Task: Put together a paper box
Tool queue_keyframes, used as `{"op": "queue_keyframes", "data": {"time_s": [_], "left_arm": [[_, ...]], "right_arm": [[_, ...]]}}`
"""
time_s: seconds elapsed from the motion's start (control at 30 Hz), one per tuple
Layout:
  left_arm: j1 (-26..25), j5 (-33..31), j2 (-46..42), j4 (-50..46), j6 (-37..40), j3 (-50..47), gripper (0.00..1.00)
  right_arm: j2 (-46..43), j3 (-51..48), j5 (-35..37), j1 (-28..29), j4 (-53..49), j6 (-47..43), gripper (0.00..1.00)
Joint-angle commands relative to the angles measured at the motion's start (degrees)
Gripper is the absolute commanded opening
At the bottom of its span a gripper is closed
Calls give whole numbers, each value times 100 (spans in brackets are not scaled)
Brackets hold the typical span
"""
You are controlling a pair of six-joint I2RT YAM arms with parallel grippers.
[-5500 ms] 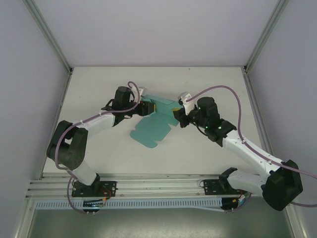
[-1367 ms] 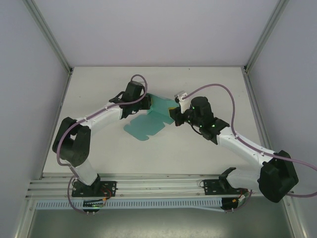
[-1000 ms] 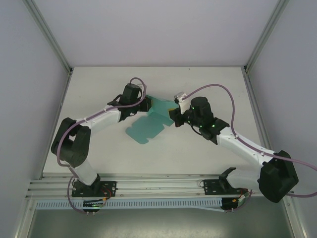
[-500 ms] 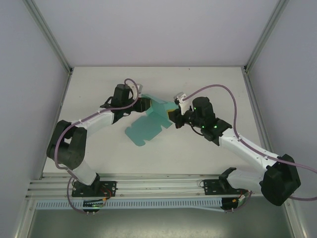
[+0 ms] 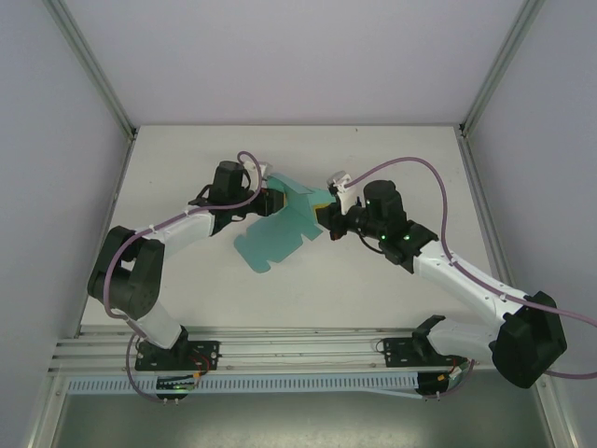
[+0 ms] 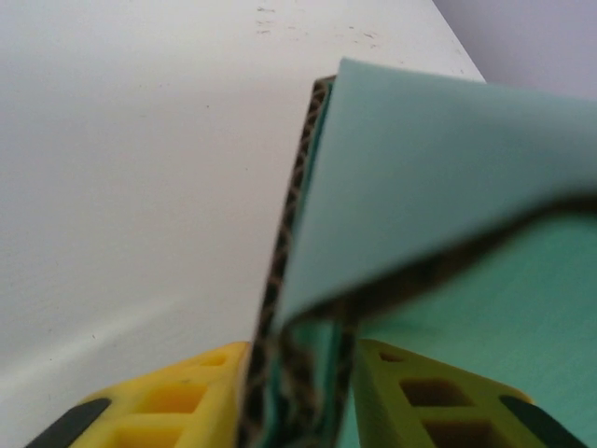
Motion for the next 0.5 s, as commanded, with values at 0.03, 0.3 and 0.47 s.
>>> {"op": "queue_keyframes", "data": {"time_s": [0.03, 0.3, 0.47], "left_arm": [[4, -183, 71, 44, -20, 262, 30], [8, -1008, 211, -218, -84, 419, 11], [12, -882, 446, -279, -42, 468, 9]], "right_arm": [[-106, 200, -236, 45, 229, -1, 0], [-168, 120, -143, 45, 157, 72, 0], [-230, 86, -105, 51, 247, 156, 0]]}}
